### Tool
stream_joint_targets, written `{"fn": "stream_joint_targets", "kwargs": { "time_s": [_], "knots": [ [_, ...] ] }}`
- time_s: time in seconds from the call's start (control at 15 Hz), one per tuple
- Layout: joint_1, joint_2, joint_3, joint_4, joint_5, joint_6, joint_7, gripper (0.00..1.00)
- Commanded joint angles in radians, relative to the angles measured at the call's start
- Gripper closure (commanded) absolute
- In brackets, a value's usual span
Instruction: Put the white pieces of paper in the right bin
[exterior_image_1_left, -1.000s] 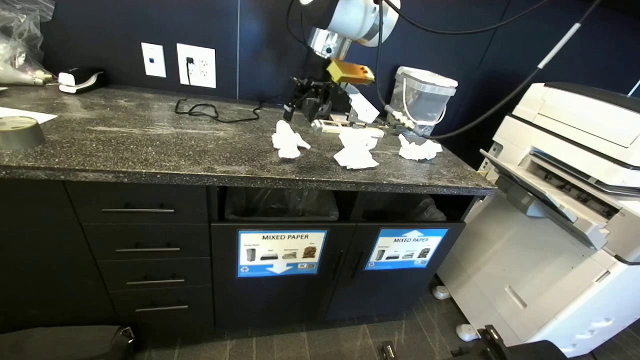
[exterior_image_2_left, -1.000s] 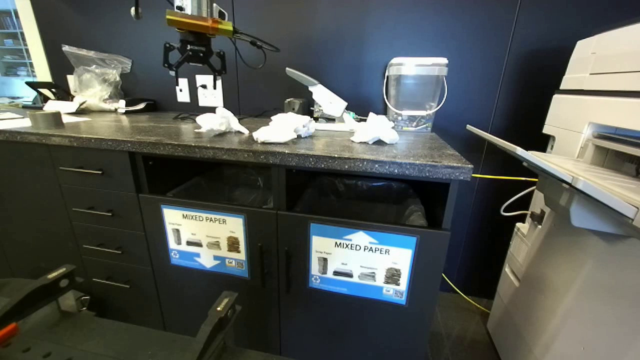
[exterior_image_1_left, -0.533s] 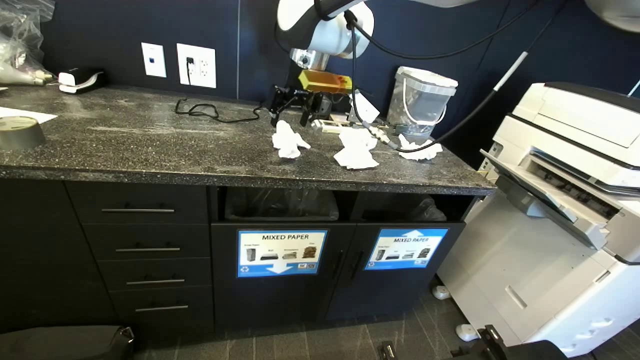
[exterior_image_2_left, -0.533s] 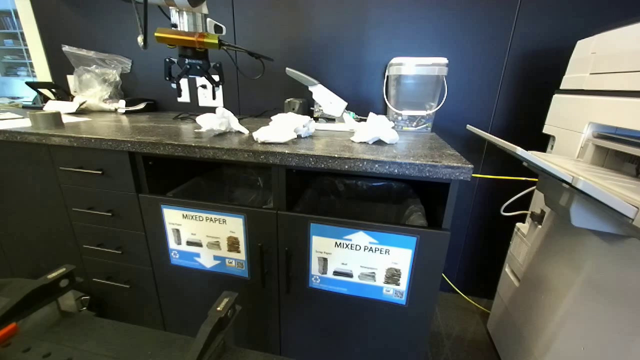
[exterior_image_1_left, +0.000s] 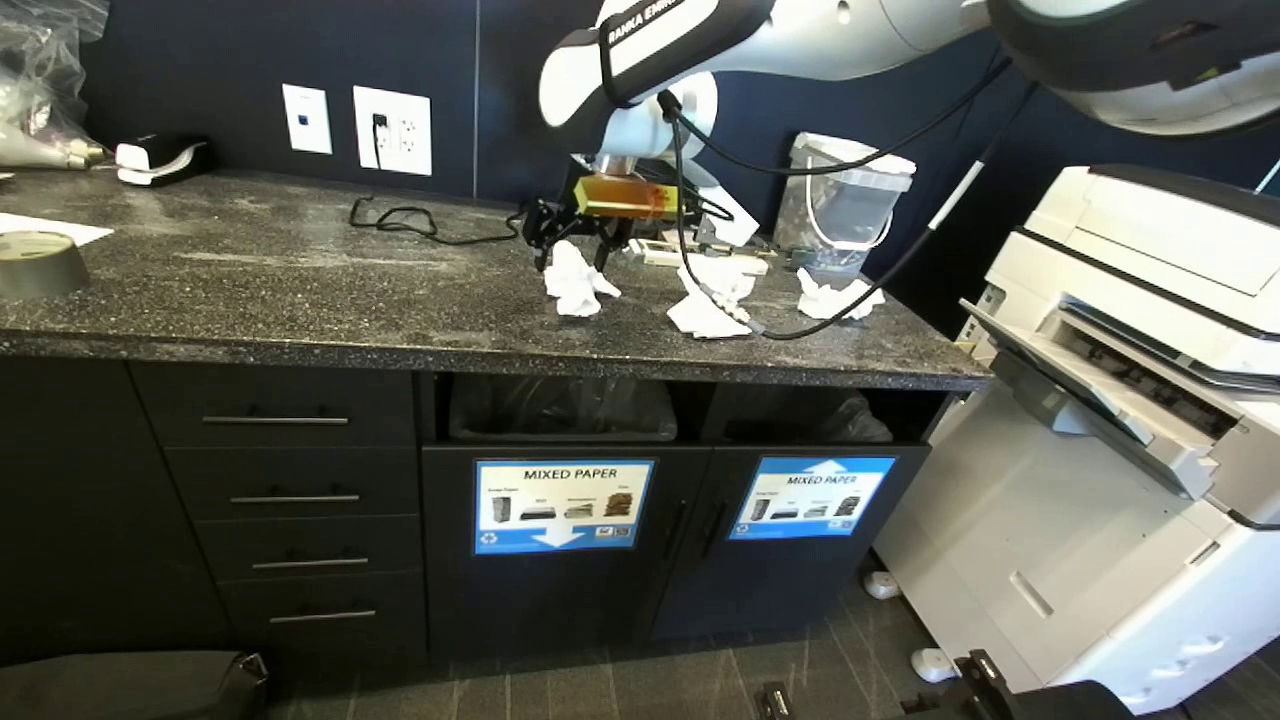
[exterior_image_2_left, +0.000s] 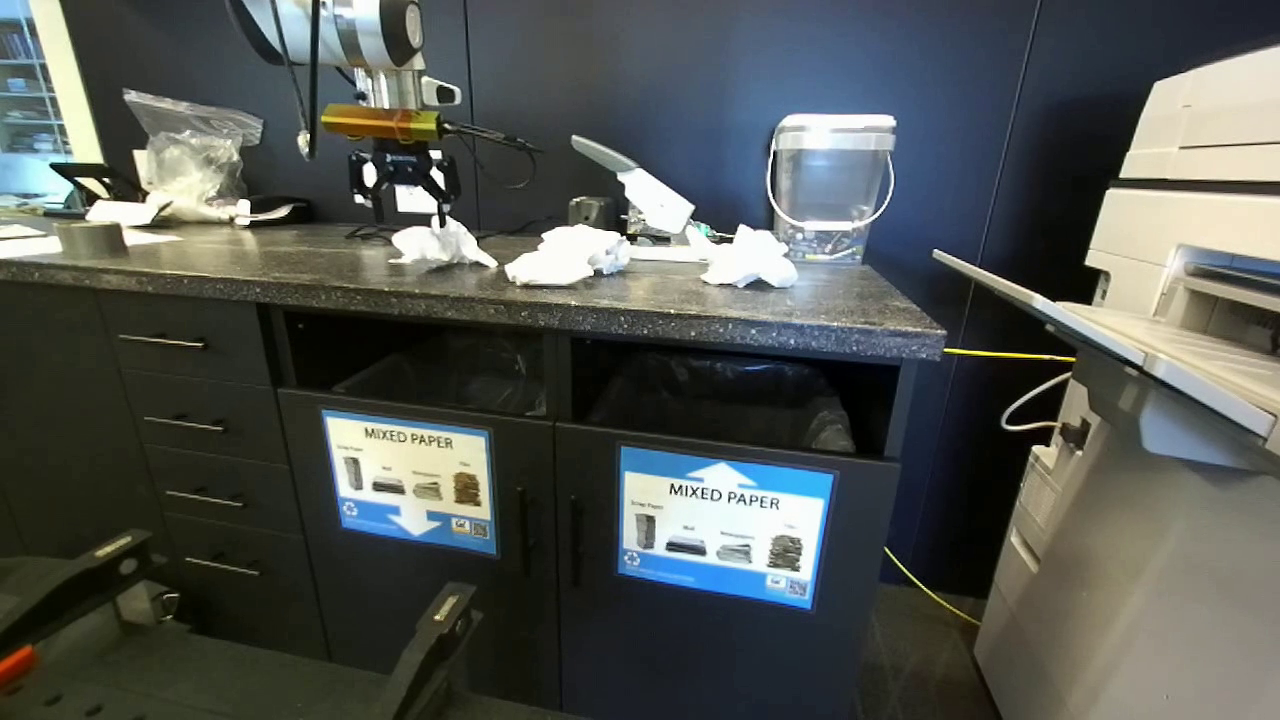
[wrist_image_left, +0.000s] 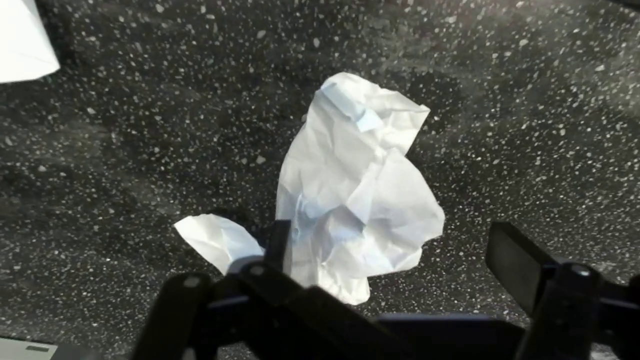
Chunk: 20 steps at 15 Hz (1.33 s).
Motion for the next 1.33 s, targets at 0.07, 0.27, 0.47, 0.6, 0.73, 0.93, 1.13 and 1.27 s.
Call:
{"fn": "stream_joint_targets", "kwargs": {
  "time_s": [0.07, 0.27, 0.47, 0.6, 0.73, 0.93, 1.13, 1.27],
  "knots": [
    [0.038, 0.076, -0.042, 0.089, -0.058, 0.012, 0.06, 0.0],
    [0.04, 0.1, -0.048, 0.108, -0.066, 0.008, 0.069, 0.0],
    [0.035, 0.116, -0.048, 0.121, -0.059, 0.005, 0.066, 0.0],
    [0.028, 0.123, -0.047, 0.128, -0.053, 0.001, 0.062, 0.0],
    [0.037, 0.135, -0.054, 0.133, -0.06, 0.005, 0.07, 0.26],
    [0.038, 0.144, -0.06, 0.14, -0.063, 0.003, 0.071, 0.49],
    [0.036, 0.144, -0.063, 0.138, -0.064, 0.003, 0.07, 0.72],
    [0.029, 0.139, -0.063, 0.136, -0.061, -0.002, 0.062, 0.83]
  ]
}}
